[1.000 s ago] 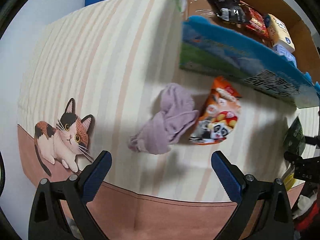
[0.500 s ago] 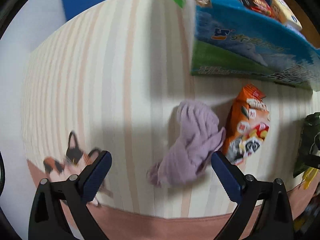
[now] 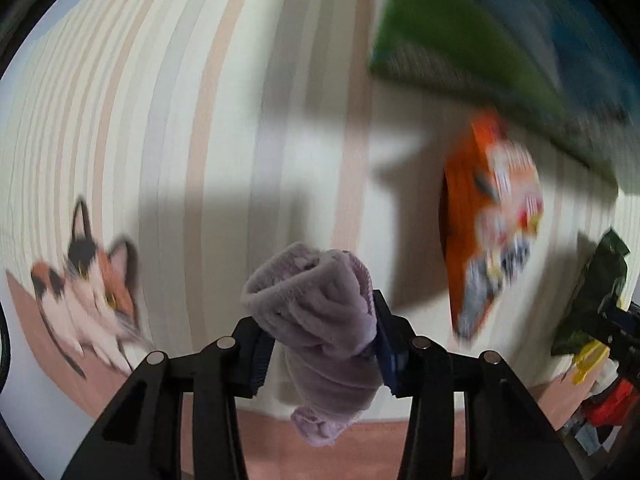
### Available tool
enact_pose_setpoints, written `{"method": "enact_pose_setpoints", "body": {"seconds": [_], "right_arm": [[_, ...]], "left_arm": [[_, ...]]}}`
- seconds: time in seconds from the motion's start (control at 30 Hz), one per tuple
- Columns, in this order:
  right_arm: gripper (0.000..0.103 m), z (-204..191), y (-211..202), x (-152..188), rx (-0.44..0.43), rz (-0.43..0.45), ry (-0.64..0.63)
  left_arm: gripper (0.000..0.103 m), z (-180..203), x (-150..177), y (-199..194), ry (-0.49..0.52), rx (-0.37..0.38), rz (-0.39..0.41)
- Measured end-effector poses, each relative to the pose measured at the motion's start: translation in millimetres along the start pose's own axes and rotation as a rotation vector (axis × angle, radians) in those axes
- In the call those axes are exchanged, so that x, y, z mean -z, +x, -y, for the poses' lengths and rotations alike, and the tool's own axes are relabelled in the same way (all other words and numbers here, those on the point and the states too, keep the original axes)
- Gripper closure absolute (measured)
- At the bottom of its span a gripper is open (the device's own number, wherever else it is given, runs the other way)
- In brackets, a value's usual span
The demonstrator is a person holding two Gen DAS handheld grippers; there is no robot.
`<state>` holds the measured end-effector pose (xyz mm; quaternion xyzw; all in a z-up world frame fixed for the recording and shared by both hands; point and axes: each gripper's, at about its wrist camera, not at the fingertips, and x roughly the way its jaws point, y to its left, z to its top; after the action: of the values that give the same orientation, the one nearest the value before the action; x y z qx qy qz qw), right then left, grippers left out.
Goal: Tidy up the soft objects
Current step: 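Grasp the green snack bag with the right tool while the left tool grasps the lilac cloth, then lower the green bag and lilac cloth into the box and open both tools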
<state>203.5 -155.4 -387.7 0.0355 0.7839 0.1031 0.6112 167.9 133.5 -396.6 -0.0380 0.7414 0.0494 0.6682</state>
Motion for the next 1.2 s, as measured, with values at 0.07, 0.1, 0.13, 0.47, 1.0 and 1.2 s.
{"method": "enact_pose_setpoints", "body": {"seconds": [0.07, 0.1, 0.13, 0.47, 1.0, 1.2], "right_arm": [[0.050, -1.6, 3.1, 5.8, -0.001, -0.008, -0.006], [0.050, -2.8, 5.5, 8.4, 0.000, -0.011, -0.009], [0.049, -3.2, 7.3, 9.7, 0.001, -0.010, -0.008], [0.050, -2.0, 21.3, 5.3, 0.014, 0.005, 0.028], [0.062, -59.4, -48.0, 46.2, -0.152, 0.083, -0.116], [0.062, -82.0, -124.5, 29.3, -0.221, 0.191, -0.161]], "left_arm": [[0.062, 4.2, 17.4, 3.6, -0.006, 0.012, -0.009], [0.062, 5.3, 22.7, 6.1, -0.014, 0.019, -0.015], [0.062, 6.3, 28.1, 10.0, -0.030, 0.022, -0.021], [0.061, 36.4, 20.7, 4.4, -0.036, 0.019, -0.014], [0.074, 88.8, 46.0, -131.9, -0.009, 0.188, 0.121], [0.074, 88.6, 12.4, -213.3, 0.066, 0.262, 0.235]]}}
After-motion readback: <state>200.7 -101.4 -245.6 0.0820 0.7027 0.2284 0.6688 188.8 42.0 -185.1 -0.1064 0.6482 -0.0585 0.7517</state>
